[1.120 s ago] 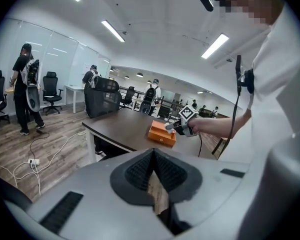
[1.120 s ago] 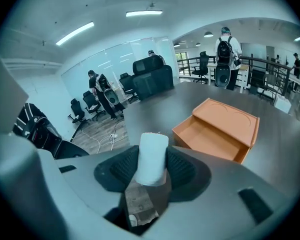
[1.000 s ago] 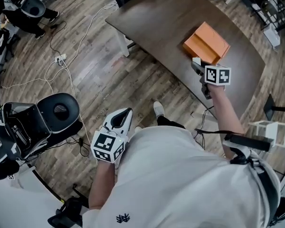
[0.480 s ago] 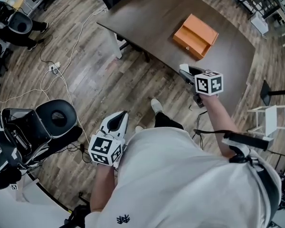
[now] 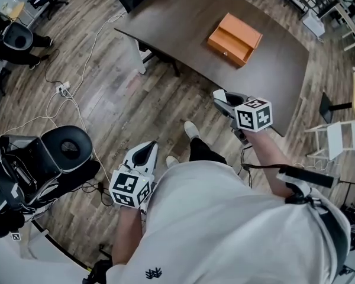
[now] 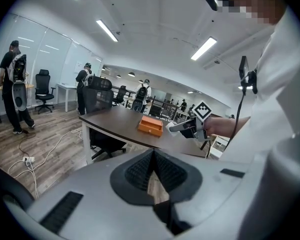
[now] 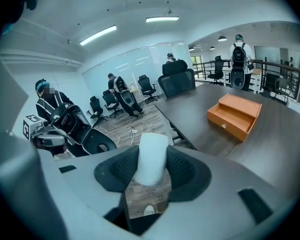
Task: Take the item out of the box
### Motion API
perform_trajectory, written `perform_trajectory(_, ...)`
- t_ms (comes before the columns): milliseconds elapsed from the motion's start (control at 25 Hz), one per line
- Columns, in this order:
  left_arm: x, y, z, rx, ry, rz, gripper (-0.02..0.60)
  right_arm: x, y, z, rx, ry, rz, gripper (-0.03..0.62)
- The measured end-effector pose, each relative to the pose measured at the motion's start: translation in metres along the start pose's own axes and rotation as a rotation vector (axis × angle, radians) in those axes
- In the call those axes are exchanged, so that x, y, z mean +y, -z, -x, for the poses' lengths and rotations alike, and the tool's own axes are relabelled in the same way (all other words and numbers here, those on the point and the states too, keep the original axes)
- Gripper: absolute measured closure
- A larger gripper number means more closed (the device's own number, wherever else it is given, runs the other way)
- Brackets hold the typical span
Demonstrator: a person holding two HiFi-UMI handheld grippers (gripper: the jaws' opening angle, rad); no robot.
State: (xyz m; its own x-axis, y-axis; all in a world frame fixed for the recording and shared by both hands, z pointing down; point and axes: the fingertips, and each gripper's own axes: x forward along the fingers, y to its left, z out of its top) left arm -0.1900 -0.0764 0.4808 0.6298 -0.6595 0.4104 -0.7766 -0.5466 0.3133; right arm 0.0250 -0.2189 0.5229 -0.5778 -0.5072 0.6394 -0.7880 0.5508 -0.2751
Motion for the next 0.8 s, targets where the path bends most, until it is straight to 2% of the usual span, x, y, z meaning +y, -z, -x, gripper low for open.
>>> perform_trajectory(400,-0.018,0.014,0.011,-0.014,0.006,0.002,0.572,0.045,0.042,0.019,0.023,-0.05,0.045,0.424)
perform_trajectory(800,-0.024,0.023,0.017,-0.006,-0.004,0.009,0.572,0.057,0.047,0.025,0.019,-0.07,0.065,0.424)
